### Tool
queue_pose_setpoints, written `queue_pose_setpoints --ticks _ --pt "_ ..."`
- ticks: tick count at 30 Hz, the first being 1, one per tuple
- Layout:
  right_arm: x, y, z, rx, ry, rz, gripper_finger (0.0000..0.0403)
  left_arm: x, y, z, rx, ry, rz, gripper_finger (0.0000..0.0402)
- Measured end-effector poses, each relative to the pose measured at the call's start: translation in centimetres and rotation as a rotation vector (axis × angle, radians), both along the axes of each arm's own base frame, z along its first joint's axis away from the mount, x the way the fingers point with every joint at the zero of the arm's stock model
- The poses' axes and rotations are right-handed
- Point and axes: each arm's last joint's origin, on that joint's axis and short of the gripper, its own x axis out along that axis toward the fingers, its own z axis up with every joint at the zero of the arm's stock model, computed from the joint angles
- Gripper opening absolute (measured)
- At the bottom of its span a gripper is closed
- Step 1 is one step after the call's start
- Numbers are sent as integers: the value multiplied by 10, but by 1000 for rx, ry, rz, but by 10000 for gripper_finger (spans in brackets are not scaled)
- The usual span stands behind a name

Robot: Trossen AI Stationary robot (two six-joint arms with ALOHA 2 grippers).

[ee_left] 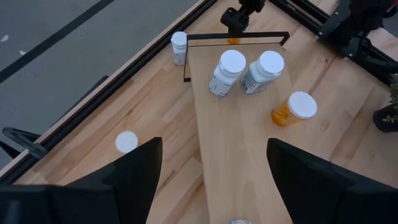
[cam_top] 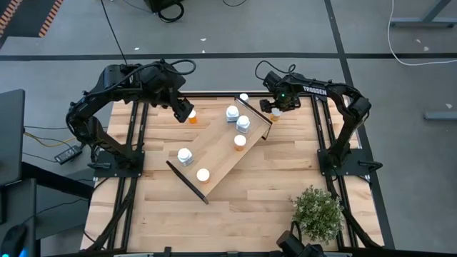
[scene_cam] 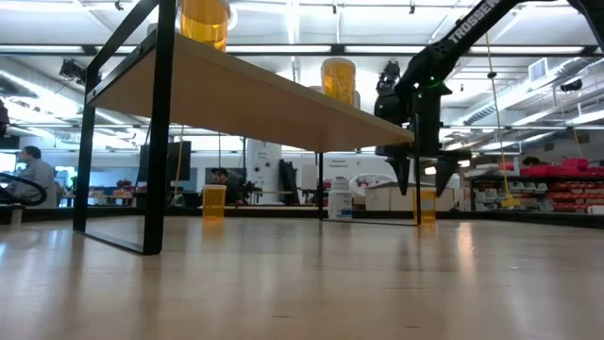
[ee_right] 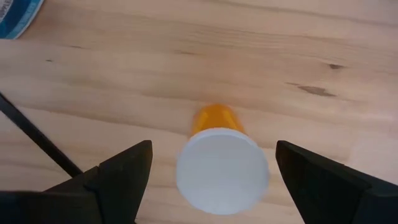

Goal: Pick and place medicine bottles onto shelf by color
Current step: Put the orange pill bottle on the shelf

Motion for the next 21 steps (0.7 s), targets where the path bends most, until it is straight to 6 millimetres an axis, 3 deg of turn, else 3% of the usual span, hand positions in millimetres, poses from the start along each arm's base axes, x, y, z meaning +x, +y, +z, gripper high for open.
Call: queue_pose_setpoints --ticks 14,21 --pt "1 2 0 2 13 8 346 1 -5 -1 -2 9 -22 293" --pt "-1 3 0 7 33 8 304 1 -5 -1 -2 10 -23 293"
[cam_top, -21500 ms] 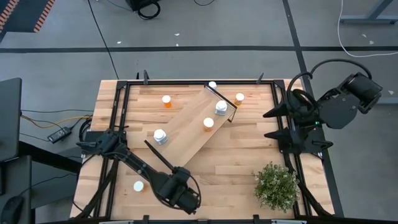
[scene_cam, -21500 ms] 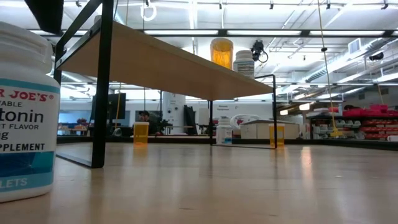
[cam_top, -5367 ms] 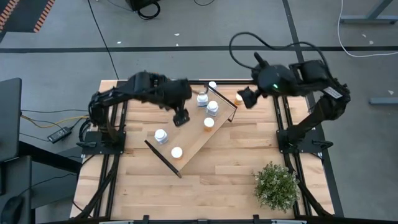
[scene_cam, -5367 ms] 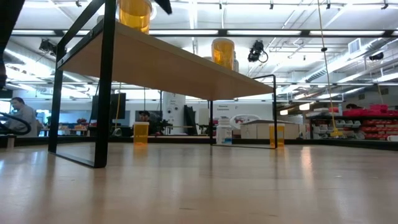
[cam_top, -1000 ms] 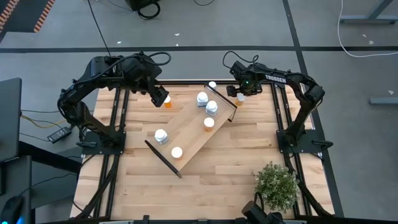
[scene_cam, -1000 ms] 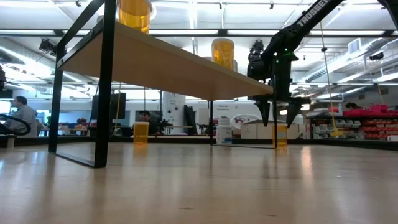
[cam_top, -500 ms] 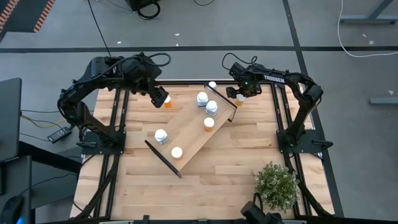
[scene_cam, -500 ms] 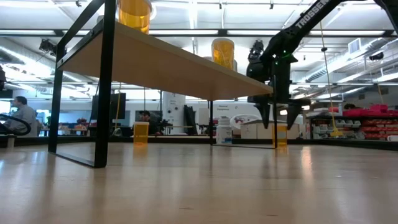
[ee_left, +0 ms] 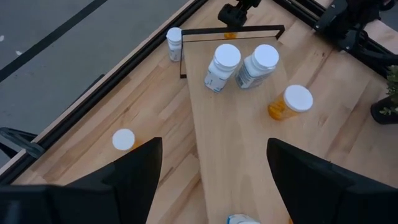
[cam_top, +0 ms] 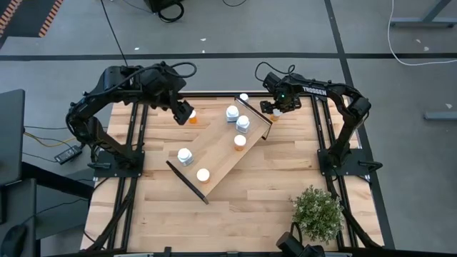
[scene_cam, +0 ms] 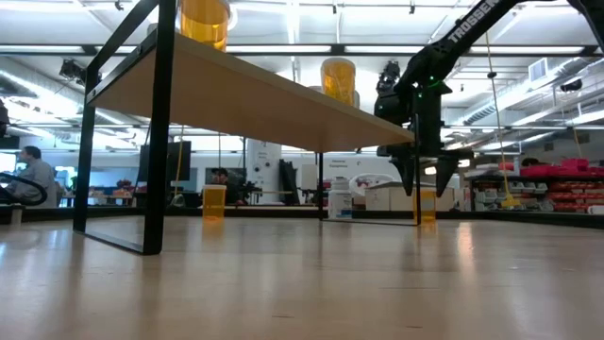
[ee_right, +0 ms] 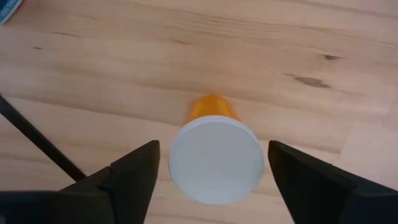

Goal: Pick and place medicine bottles onto shelf by color
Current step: Put the orange pill bottle on the shelf

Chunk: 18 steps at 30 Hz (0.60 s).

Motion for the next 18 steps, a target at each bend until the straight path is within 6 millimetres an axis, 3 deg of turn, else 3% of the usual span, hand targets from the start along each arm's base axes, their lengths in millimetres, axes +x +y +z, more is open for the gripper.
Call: queue_pose_setpoints --ticks 7,18 --pt "0 0 0 -1 1 12 266 0 -1 0 0 0 -2 293" --pt "-1 2 0 13 19 37 242 0 -7 -1 11 21 -20 293"
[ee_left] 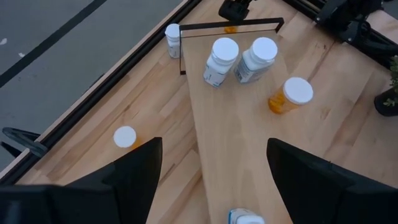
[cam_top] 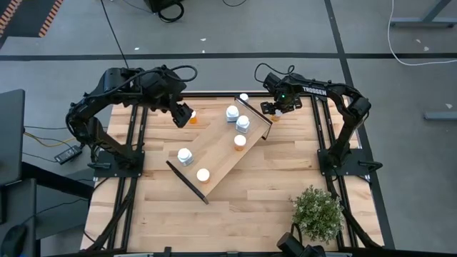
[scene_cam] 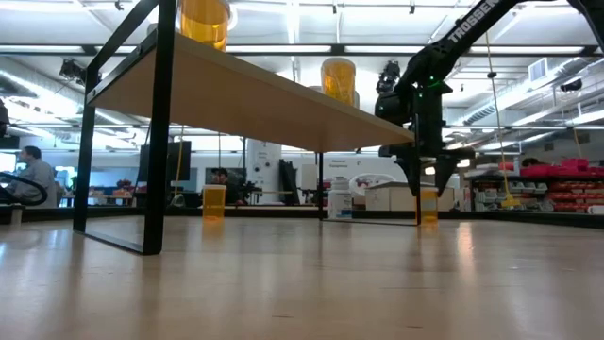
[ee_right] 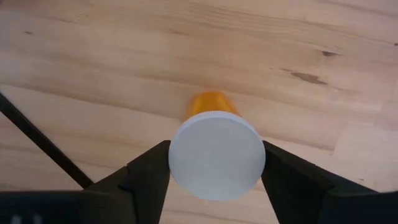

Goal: Pick and place medicine bottles onto shelf by color
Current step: Put the orange pill bottle on the shelf

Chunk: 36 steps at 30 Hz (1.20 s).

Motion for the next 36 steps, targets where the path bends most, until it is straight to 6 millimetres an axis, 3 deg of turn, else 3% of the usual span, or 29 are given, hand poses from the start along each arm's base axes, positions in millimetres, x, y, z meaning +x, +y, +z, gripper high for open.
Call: queue_pose_setpoints --ticks 11,20,28,36 --pt "0 2 0 12 8 54 239 -2 -3 -2 8 29 -3 293" --pt "9 16 3 30 2 116 239 -3 -3 -2 10 46 -5 293" --pt "10 33 28 -20 -50 159 239 -3 -3 -2 16 48 -5 293" --pt "-13 49 69 -141 -56 146 239 -3 -3 -2 33 57 -24 293"
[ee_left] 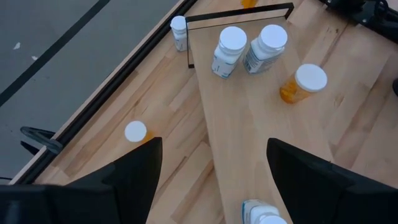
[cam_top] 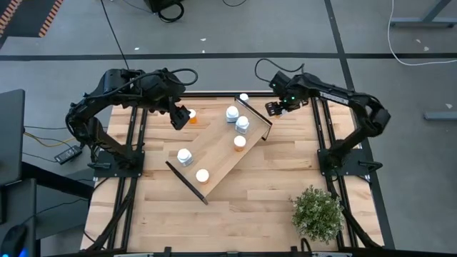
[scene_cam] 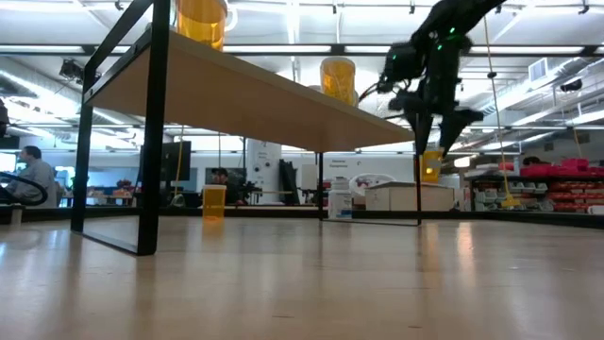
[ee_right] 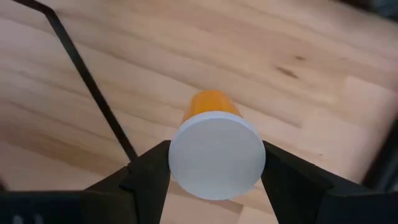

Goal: Pick and place medicine bottles onto shelf by color
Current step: Put the orange pill bottle on the shelf

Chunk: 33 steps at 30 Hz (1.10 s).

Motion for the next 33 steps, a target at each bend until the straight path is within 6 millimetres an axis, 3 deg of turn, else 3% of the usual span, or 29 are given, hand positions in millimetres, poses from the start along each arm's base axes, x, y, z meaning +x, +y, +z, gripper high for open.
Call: queue_pose_setpoints --ticks 6,12,17,26,33 --pt "-17 15 26 -37 -65 -17 239 0 0 0 5 3 -8 293" --pt "-22 36 48 -40 -176 44 239 0 0 0 13 7 -20 293" --pt "-21 53 77 -99 -270 113 239 2 1 2 31 -16 -35 293" --pt "-9 83 142 -234 -465 321 239 24 4 18 175 -212 -141 293" --pt "6 108 173 -306 -641 450 239 48 19 7 198 -186 -128 293"
